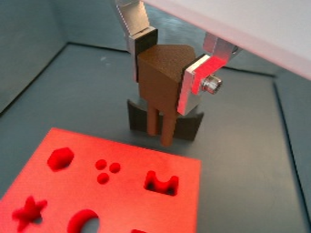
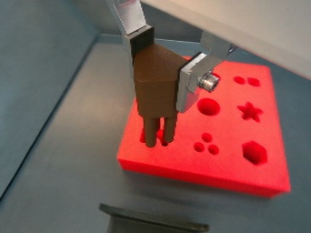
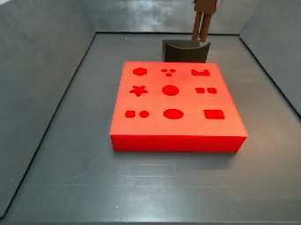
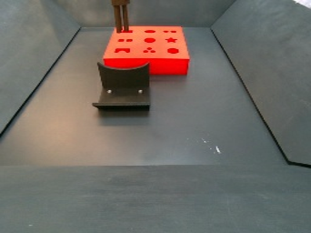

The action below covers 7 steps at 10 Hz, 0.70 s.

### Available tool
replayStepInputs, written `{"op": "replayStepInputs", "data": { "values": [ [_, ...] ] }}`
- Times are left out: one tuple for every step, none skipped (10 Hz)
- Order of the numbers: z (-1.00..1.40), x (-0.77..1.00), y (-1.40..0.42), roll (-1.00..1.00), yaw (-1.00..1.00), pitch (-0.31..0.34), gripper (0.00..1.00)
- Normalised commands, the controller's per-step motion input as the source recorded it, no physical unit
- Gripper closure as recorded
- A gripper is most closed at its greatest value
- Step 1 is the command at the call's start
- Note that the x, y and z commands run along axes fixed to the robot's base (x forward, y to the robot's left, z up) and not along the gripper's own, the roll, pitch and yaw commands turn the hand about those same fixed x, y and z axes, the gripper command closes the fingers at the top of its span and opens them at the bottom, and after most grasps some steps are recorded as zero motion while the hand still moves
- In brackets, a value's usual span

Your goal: Insert the 3 prong object.

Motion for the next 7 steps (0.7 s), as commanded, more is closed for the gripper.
{"op": "replayStepInputs", "data": {
  "values": [
    [0.00, 0.00, 0.00, -0.01, -1.00, 0.000, 1.00],
    [0.00, 0.00, 0.00, 0.00, -1.00, 0.000, 1.00],
    [0.00, 0.00, 0.00, 0.00, -1.00, 0.000, 1.00],
    [0.00, 0.00, 0.00, 0.00, -1.00, 0.000, 1.00],
    [0.00, 0.00, 0.00, 0.00, -1.00, 0.000, 1.00],
    [0.00, 0.00, 0.00, 0.00, -1.00, 0.000, 1.00],
    [0.00, 0.00, 0.00, 0.00, -1.00, 0.000, 1.00]
  ]
}}
